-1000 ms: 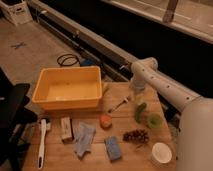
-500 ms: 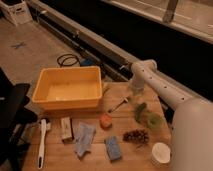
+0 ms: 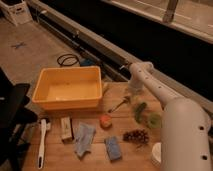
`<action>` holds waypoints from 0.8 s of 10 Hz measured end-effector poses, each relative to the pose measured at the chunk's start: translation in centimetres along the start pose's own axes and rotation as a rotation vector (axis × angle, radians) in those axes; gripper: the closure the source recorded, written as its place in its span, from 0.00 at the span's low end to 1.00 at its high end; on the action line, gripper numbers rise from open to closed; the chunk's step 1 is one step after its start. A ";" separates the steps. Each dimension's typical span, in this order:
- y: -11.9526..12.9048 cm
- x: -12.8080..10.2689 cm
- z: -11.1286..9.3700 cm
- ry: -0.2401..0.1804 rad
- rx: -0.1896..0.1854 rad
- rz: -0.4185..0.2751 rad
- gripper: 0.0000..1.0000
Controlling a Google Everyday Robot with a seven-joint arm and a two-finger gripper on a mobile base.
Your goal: Place fork in plastic cup
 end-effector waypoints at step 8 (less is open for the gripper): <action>-0.2 0.4 0.7 -0.049 0.021 -0.090 0.98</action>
